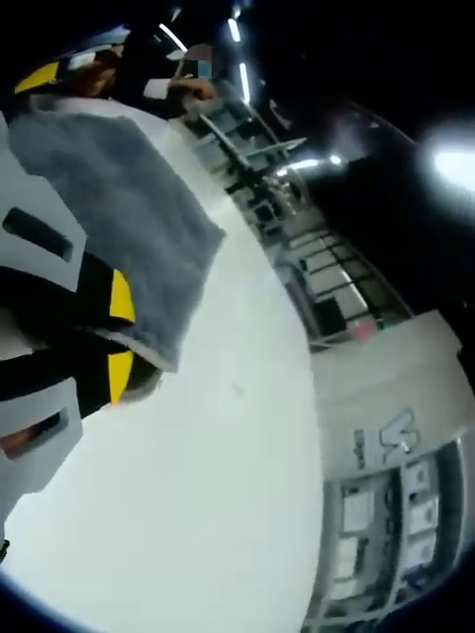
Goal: Open the folded towel by lifting each exposed corner and separating the folded layers until the towel lies flat within the target outline without major curled edges
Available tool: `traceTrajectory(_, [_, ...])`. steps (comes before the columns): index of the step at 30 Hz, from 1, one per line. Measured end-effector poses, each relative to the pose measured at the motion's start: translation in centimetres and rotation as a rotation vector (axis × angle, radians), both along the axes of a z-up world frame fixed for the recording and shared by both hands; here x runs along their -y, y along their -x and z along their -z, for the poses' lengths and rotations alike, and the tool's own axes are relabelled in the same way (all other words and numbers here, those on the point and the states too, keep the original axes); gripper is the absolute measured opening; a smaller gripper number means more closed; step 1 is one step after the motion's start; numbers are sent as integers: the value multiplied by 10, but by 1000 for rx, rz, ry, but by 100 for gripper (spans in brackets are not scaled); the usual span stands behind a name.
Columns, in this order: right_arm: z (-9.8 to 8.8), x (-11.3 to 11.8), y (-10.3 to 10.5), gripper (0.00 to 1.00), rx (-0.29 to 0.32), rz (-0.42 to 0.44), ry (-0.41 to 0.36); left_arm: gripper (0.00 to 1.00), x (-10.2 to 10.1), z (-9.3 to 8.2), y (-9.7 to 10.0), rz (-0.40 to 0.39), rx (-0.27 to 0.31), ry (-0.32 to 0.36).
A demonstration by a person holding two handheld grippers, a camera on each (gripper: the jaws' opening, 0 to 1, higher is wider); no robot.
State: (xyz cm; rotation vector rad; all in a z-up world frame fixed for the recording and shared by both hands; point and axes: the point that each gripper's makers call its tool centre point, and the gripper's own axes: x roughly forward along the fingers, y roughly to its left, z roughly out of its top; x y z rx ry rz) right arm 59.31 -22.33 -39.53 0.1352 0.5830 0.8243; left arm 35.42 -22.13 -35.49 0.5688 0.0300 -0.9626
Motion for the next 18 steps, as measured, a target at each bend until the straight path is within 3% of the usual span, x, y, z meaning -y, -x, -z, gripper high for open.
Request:
traceTrajectory(4, [-9,-3,-2,0,2,29,-22,1,-5,-7,1,-7,-13,32])
traceTrajectory(9, [-14,-7,-7,0,26,58,22,1,-15,-16,2,14,11,59])
traceTrajectory(10, [-16,-11,-8,0,26,59,26,1,-17,-22,0,17,8,104])
traceTrajectory(13, [-21,-15,-14,0,24,61,65,1,-28,-23,-4,22,-2,97])
traceTrajectory(16, [-31,-25,-16,0,27,67,88,1,-33,-26,-4,32,-46,146])
traceTrajectory(18, [-33,-25,-22,0,30,122,115,1,-37,-29,-4,24,-41,153])
